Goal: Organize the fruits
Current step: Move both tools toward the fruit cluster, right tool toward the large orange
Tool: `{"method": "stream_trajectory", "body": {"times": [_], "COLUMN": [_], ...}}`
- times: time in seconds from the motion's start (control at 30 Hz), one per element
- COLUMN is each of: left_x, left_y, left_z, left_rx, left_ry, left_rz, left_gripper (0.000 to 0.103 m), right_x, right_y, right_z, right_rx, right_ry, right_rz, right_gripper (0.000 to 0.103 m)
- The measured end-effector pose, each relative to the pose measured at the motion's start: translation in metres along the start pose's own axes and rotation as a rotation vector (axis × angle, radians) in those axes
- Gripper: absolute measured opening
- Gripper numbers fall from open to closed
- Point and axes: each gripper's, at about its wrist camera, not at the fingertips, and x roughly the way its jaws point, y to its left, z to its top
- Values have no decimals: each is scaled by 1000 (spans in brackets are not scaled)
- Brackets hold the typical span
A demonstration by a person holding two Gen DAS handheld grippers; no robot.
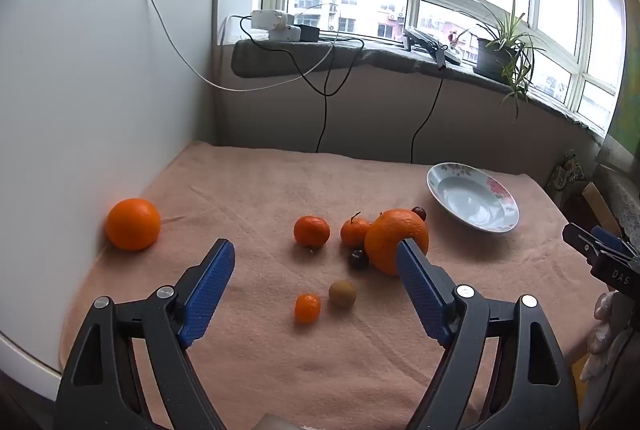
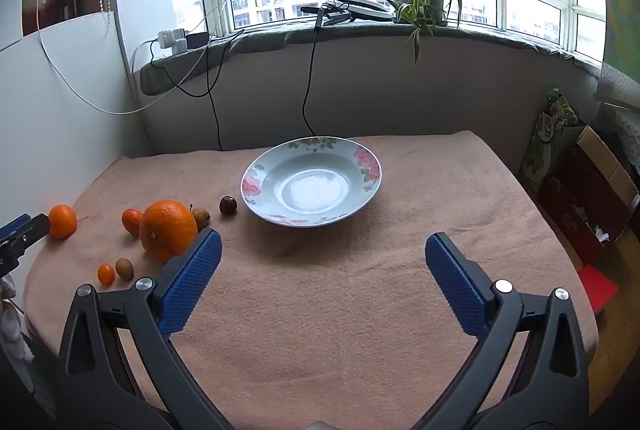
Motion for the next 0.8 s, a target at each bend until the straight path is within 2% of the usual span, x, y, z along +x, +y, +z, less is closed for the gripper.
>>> {"method": "stream_trajectory", "body": {"times": [0.53, 0.8], "left_x": [11, 20], "left_y": [-3, -2], "left_z": [3, 5], "left_rx": [46, 54], "left_ry": [13, 36], "left_rz": [0, -7], "left_gripper": [83, 83], "right_x": [5, 9], "right_y": [3, 13], "right_z": [-1, 2], "right_rx": [21, -8], "right_ry": [-4, 1], "right_rz": [-10, -72], "right_gripper": [103, 103]}}
